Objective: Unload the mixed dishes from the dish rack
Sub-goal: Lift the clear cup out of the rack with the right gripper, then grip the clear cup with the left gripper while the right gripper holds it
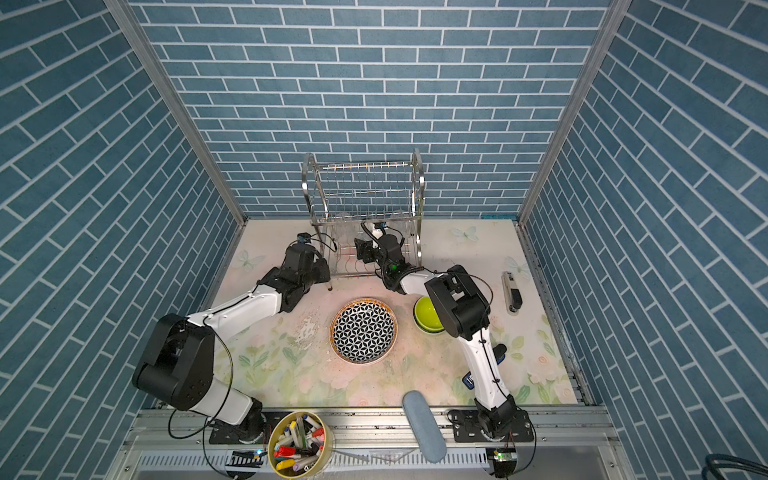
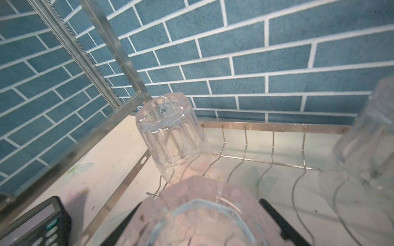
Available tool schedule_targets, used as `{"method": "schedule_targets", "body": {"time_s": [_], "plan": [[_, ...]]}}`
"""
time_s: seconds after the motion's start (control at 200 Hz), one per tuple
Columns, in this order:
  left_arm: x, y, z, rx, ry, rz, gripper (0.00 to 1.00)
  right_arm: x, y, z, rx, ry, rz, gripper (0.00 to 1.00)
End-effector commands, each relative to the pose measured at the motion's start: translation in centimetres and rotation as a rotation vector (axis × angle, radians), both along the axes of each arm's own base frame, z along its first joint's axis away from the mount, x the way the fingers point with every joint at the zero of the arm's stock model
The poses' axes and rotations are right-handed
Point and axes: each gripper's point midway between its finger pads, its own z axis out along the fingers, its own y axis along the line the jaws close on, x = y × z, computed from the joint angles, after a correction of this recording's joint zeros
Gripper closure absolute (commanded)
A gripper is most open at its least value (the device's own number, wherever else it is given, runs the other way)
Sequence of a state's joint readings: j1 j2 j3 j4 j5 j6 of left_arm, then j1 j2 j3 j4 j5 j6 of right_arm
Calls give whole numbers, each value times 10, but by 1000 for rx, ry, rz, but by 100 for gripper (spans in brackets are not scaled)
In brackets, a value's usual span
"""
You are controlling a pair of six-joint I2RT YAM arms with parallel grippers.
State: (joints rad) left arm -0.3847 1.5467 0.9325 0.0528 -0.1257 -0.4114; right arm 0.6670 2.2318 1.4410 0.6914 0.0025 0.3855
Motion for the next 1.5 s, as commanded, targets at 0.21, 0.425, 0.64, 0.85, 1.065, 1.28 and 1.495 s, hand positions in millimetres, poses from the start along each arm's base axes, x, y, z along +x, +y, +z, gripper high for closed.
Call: {"method": "schedule_targets", "body": {"time_s": [0.21, 0.425, 0.64, 0.85, 1.065, 1.28, 1.495], "plan": [[-23, 4, -44, 11, 172, -1, 94, -27, 0, 76, 299, 63, 52, 96], [-23, 4, -44, 11, 172, 0, 94, -42, 3, 88, 421, 128, 114, 98], [-22, 5, -41, 17, 167, 2, 93, -56, 0, 95, 512, 206, 143, 100], [-23, 5, -40, 19, 167, 4, 91, -75, -5, 96, 594, 294, 179, 100], [-24, 6, -30, 6, 150, 12, 81, -99, -3, 96, 637, 354, 232, 100], [-31, 7, -12, -33, 117, 22, 56, -120, -1, 98, 636, 369, 259, 100], [-44, 15, 4, -63, 84, 50, 29, -129, -10, 102, 641, 351, 251, 100]]}}
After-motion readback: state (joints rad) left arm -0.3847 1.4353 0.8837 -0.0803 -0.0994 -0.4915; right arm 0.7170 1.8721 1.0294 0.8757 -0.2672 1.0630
